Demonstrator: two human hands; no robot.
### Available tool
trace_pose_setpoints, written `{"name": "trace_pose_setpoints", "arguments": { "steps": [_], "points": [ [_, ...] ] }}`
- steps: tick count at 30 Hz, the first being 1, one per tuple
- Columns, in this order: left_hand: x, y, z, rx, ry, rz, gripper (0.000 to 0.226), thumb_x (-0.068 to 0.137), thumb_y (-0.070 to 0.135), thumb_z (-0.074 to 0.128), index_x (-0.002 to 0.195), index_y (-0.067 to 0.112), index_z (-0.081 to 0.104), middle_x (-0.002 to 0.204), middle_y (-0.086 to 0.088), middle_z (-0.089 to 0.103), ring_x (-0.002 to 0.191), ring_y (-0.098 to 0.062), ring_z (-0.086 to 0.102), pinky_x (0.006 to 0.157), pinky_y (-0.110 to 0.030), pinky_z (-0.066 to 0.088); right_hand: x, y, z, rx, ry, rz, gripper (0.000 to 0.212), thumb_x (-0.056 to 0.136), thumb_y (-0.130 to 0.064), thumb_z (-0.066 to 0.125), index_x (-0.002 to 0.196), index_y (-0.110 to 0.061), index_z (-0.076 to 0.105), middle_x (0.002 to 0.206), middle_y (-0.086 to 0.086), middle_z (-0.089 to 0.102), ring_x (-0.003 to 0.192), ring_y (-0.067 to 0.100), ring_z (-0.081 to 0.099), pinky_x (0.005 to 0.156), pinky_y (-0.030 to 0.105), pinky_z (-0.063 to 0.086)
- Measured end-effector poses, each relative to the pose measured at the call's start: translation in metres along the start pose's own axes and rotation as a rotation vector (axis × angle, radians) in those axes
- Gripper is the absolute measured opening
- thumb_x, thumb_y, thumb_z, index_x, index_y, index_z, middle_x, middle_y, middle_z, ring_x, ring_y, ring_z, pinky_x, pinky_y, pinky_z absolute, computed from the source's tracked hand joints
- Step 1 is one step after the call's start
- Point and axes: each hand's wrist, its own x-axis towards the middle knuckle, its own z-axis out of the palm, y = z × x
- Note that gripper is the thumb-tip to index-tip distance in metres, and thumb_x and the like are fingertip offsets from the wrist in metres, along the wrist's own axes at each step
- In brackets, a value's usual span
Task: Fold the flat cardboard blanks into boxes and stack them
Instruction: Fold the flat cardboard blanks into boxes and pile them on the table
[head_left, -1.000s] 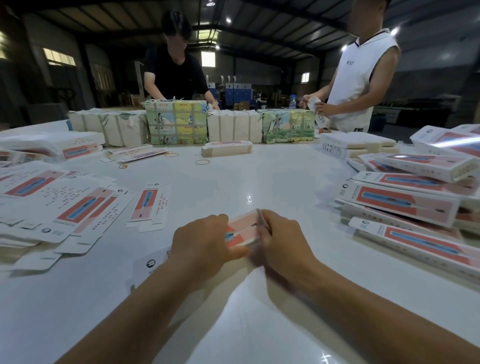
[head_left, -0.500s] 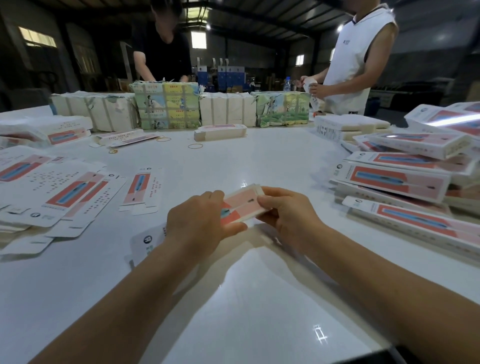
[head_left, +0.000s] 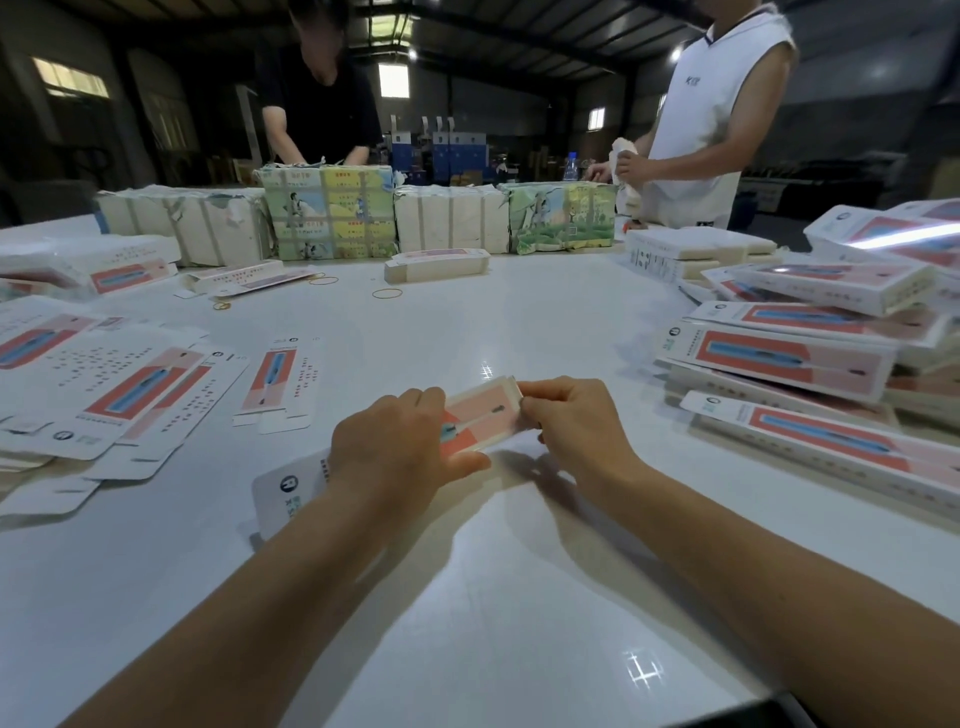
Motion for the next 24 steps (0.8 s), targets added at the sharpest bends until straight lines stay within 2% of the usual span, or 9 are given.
{"name": "trace_pose_setpoints", "arguments": {
  "steps": [2,4,8,13,16,18,20,22,24],
  "points": [
    [0.001,0.000,0.000,0.006,-0.015,-0.009,0.065,0.074,0.075,0.047,0.118,0.026,0.047,0.113,0.007,0.060,0.087,-0.013,0.058,0.069,-0.024,0.048,-0.002,-0.001,0.002,-0.083,0.005,-0.049,0.050,0.086,0.001,0.047,0.067,-0.036,0.075,0.084,-0.009,0.066,0.081,0.013,0.060,0.068,0.020,0.045],
    [0.000,0.001,0.000,-0.001,-0.012,-0.023,0.065,0.075,0.075,0.048,0.117,0.025,0.048,0.112,0.006,0.060,0.086,-0.013,0.057,0.068,-0.025,0.048,-0.004,-0.002,0.004,-0.180,0.029,-0.125,0.039,0.089,-0.001,0.047,0.088,-0.026,0.078,0.083,-0.007,0.063,0.080,0.013,0.058,0.065,0.015,0.041],
    [0.000,0.006,0.001,-0.013,0.001,-0.061,0.063,0.076,0.074,0.046,0.113,0.024,0.048,0.107,0.005,0.060,0.076,-0.012,0.050,0.069,-0.026,0.050,-0.009,-0.001,0.007,-0.379,0.055,-0.275,0.029,0.092,-0.005,0.046,0.090,-0.012,0.075,0.083,0.007,0.061,0.074,0.015,0.053,0.066,0.015,0.039],
    [0.001,0.000,0.002,-0.008,-0.020,-0.092,0.062,0.076,0.074,0.047,0.111,0.024,0.049,0.107,0.005,0.061,0.076,-0.013,0.054,0.070,-0.027,0.052,-0.011,0.001,0.009,-0.356,0.033,-0.267,0.029,0.087,-0.002,0.048,0.096,-0.012,0.073,0.082,-0.001,0.065,0.076,0.015,0.054,0.070,0.022,0.041],
    [0.004,-0.012,-0.001,0.011,-0.089,-0.094,0.054,0.076,0.073,0.050,0.105,0.027,0.047,0.100,0.007,0.059,0.073,-0.011,0.052,0.062,-0.023,0.046,-0.011,0.002,0.012,-0.260,-0.042,-0.214,0.043,0.089,-0.006,0.051,0.130,-0.019,0.058,0.101,-0.007,0.069,0.092,0.009,0.059,0.088,0.019,0.044],
    [0.007,-0.023,-0.003,-0.009,-0.154,-0.053,0.050,0.075,0.073,0.053,0.101,0.030,0.046,0.091,0.011,0.054,0.070,-0.008,0.049,0.055,-0.021,0.036,-0.011,0.004,0.013,-0.350,-0.134,-0.262,0.052,0.091,-0.014,0.055,0.141,-0.023,0.045,0.122,-0.004,0.062,0.106,0.010,0.056,0.098,0.024,0.043],
    [0.010,-0.034,-0.004,-0.104,-0.209,0.002,0.053,0.070,0.078,0.053,0.096,0.031,0.048,0.084,0.014,0.054,0.068,-0.006,0.051,0.054,-0.020,0.036,-0.010,0.002,0.014,-0.598,-0.241,-0.387,0.069,0.086,-0.023,0.063,0.147,-0.028,0.032,0.150,0.001,0.031,0.132,0.018,0.031,0.109,0.030,0.029],
    [0.007,-0.035,-0.001,-0.241,-0.221,0.064,0.059,0.058,0.086,0.049,0.090,0.035,0.051,0.078,0.018,0.059,0.066,-0.004,0.056,0.054,-0.017,0.038,-0.006,0.003,0.014,-0.797,-0.365,-0.514,0.080,0.082,-0.024,0.066,0.149,-0.029,0.023,0.157,-0.002,0.011,0.140,0.019,0.008,0.114,0.039,0.018],
    [0.003,-0.037,-0.002,-0.311,-0.246,0.065,0.058,0.051,0.088,0.047,0.087,0.043,0.050,0.078,0.027,0.057,0.067,-0.001,0.058,0.056,-0.011,0.038,-0.004,0.004,0.013,-0.877,-0.432,-0.589,0.071,0.087,-0.023,0.061,0.149,-0.025,0.026,0.151,0.005,0.028,0.135,0.027,0.021,0.110,0.046,0.028]
  ]
}}
